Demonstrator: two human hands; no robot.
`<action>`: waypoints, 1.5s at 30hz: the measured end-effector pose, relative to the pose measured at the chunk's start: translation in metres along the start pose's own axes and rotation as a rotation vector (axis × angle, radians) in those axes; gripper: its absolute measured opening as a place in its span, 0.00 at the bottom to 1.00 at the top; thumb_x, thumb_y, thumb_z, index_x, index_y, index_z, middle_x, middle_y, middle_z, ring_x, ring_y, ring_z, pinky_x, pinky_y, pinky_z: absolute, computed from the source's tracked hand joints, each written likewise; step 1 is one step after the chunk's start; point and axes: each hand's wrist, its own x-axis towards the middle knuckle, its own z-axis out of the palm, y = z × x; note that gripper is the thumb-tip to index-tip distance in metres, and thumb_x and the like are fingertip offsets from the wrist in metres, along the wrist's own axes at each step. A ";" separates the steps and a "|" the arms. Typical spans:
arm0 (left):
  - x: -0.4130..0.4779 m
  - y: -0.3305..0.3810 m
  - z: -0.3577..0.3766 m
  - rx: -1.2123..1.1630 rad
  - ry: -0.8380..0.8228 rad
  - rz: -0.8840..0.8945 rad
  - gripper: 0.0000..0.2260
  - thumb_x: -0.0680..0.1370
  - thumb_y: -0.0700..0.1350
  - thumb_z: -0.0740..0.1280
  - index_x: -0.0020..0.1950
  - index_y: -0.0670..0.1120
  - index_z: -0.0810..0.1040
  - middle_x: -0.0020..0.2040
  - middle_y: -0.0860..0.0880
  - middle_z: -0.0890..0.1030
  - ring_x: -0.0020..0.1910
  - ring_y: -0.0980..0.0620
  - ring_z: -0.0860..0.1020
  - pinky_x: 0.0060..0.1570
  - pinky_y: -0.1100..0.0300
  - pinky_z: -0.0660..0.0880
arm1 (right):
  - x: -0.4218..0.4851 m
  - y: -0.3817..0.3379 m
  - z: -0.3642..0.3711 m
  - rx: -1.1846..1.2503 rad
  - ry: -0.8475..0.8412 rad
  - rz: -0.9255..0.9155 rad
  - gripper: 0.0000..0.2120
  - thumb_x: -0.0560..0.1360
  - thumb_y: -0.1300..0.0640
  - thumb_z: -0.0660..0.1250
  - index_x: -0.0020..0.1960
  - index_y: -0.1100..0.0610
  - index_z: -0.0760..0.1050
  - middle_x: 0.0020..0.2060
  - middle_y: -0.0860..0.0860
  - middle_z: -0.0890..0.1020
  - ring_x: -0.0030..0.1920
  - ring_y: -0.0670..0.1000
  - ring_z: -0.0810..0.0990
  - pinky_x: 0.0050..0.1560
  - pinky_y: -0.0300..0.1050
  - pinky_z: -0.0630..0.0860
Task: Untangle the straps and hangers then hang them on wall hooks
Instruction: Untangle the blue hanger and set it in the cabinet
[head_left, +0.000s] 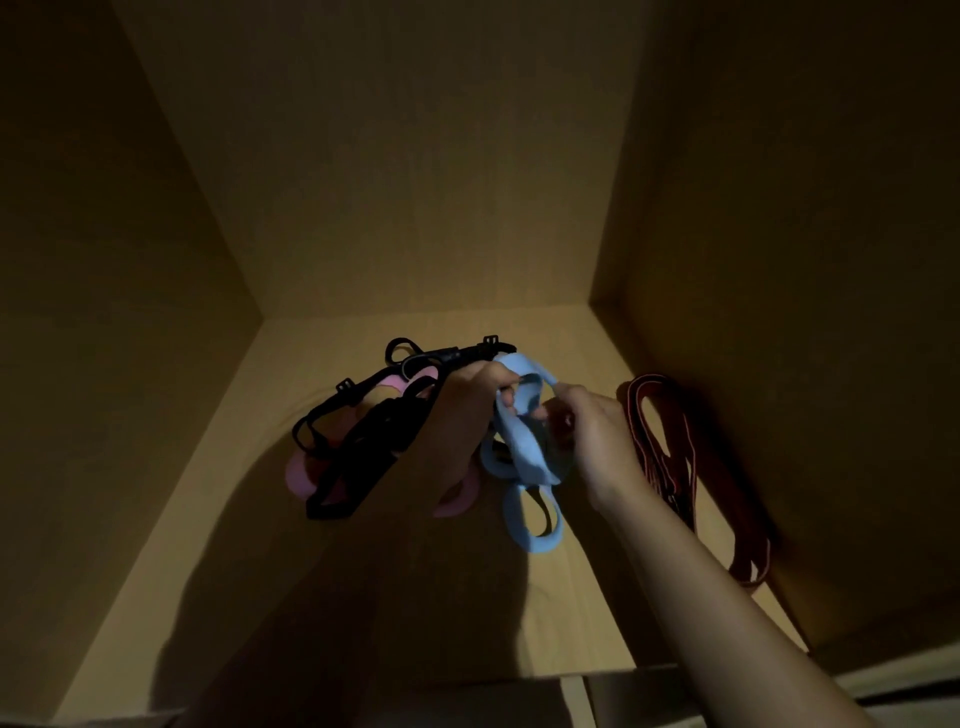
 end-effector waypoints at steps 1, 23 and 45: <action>-0.001 -0.001 0.000 -0.043 -0.033 -0.002 0.08 0.70 0.40 0.61 0.31 0.43 0.67 0.27 0.48 0.71 0.26 0.54 0.71 0.34 0.60 0.69 | 0.003 0.001 0.001 0.000 -0.021 0.106 0.21 0.77 0.49 0.56 0.37 0.63 0.78 0.29 0.53 0.78 0.28 0.46 0.74 0.33 0.39 0.70; 0.013 0.008 -0.004 -0.119 -0.048 -0.110 0.07 0.77 0.44 0.61 0.43 0.45 0.77 0.38 0.42 0.75 0.39 0.47 0.75 0.38 0.56 0.70 | -0.008 -0.033 0.001 -0.130 -0.060 -0.168 0.08 0.76 0.61 0.62 0.46 0.64 0.78 0.37 0.61 0.81 0.34 0.52 0.77 0.34 0.41 0.73; 0.026 0.221 0.006 -0.243 -0.097 0.510 0.10 0.81 0.46 0.56 0.52 0.47 0.76 0.46 0.47 0.81 0.43 0.53 0.80 0.46 0.58 0.76 | 0.000 -0.229 0.013 0.067 0.078 -0.656 0.09 0.77 0.53 0.61 0.41 0.48 0.78 0.37 0.45 0.80 0.36 0.40 0.77 0.42 0.38 0.73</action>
